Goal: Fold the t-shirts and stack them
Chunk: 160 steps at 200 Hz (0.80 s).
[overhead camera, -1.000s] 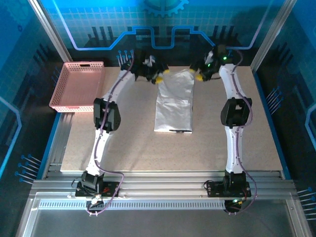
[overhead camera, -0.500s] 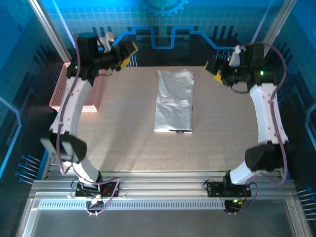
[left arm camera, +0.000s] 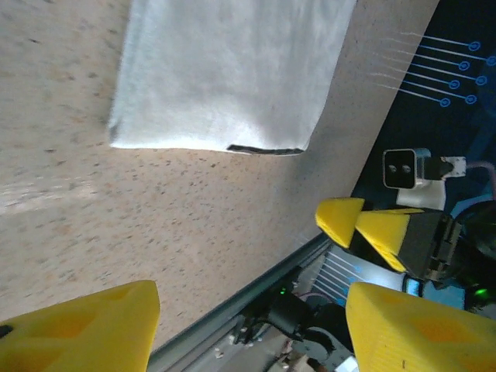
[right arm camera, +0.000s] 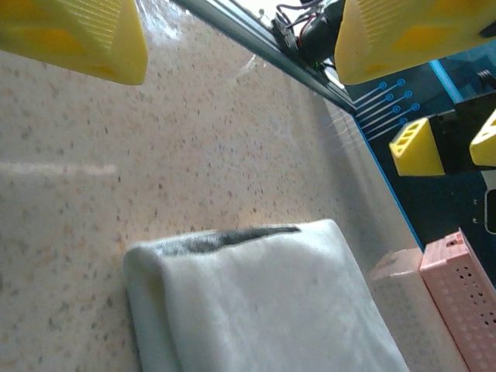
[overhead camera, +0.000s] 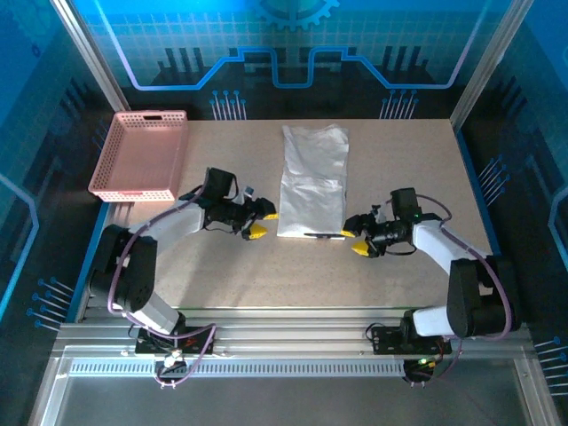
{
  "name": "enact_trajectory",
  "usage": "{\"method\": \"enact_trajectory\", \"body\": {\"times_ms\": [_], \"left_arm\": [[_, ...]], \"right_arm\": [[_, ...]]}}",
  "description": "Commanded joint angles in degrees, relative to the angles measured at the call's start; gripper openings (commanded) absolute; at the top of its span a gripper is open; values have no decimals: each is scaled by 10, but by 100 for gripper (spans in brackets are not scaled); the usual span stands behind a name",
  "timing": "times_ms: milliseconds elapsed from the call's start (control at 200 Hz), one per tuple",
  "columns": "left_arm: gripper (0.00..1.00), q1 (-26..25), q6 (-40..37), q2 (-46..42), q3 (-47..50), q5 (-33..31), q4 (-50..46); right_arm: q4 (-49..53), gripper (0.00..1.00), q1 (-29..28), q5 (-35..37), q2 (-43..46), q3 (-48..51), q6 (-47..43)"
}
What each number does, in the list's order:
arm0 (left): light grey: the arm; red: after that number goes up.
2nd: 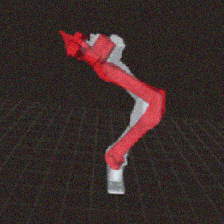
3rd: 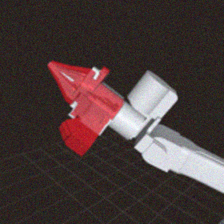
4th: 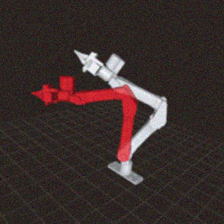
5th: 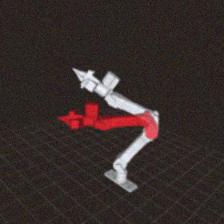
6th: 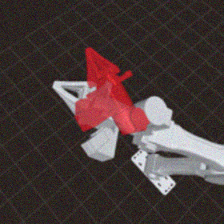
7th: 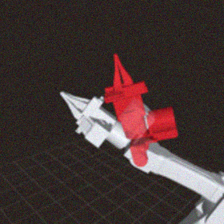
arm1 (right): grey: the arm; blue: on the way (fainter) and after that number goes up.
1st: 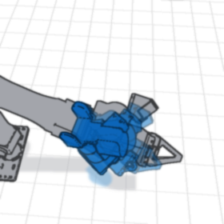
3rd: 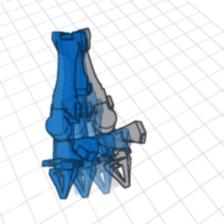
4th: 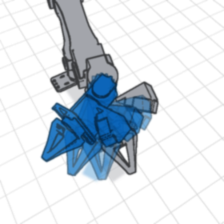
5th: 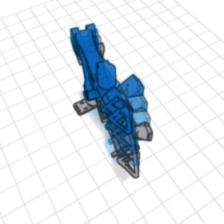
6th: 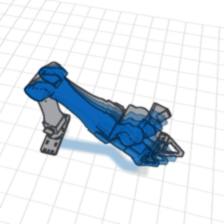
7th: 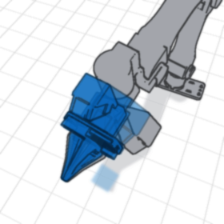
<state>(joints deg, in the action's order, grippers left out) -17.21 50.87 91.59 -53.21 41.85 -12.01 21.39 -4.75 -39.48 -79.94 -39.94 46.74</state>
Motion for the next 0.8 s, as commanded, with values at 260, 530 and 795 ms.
{"method": "enact_trajectory", "body": {"times_ms": [260, 530, 795], "left_arm": [[60, -11, 8, 106, -21, 19, 38], [58, -30, 42, 170, -26, 27, 102], [34, -40, 50, 211, -50, 16, 114]], "right_arm": [[-103, 62, -23, 0, -140, -42, 17], [-93, 52, -26, 17, -217, -101, 14], [-73, 20, -31, 31, -245, -130, 19]]}}
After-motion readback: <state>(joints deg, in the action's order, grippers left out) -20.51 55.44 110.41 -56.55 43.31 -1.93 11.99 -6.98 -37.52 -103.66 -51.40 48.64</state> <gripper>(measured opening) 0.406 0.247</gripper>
